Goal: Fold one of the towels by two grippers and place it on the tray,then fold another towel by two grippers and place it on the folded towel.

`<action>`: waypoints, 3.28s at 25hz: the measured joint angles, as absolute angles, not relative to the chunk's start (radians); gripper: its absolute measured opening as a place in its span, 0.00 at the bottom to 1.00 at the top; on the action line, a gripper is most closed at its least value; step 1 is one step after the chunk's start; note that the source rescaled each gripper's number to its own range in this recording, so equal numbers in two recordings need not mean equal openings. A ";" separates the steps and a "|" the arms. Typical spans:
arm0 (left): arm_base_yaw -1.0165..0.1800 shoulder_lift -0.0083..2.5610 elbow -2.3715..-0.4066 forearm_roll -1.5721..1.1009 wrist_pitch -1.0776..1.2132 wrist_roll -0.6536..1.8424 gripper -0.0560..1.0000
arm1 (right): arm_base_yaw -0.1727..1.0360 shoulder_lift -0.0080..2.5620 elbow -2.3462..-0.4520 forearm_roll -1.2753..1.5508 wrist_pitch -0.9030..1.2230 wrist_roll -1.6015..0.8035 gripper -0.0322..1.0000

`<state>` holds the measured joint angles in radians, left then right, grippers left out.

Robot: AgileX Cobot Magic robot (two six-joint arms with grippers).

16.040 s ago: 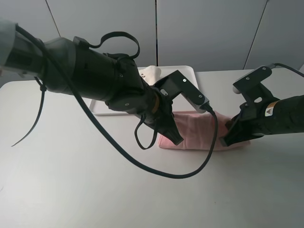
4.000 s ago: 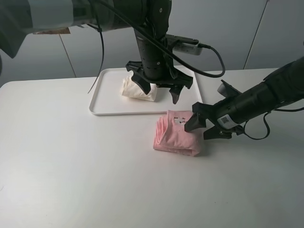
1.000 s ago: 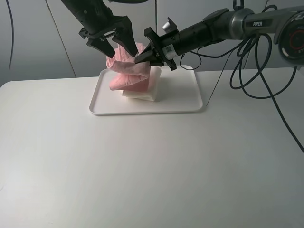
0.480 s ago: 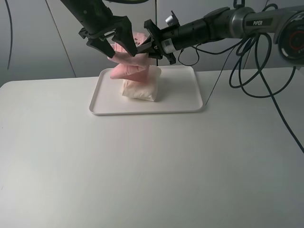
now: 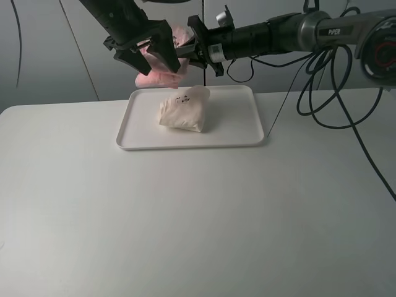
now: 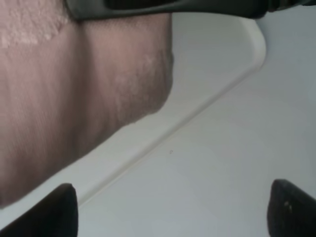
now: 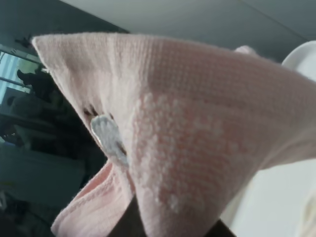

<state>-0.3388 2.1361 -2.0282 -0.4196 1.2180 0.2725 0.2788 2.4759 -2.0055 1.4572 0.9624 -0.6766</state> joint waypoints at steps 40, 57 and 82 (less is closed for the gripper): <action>-0.339 2.136 -2.028 -0.431 1.218 0.286 0.98 | 0.298 2.484 -2.007 0.805 0.955 -0.429 1.00; -0.335 2.034 -2.026 -0.330 1.220 0.327 0.98 | 0.298 2.153 -1.995 0.178 1.210 -0.402 1.00; -0.211 1.062 -0.987 -0.265 1.092 0.343 0.98 | 0.298 0.778 -0.774 0.122 1.168 -0.240 1.00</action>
<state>-0.2108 1.0618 -0.9866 -0.2654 1.0916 0.3431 0.2980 0.7782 -0.7744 0.1219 1.1681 -0.2404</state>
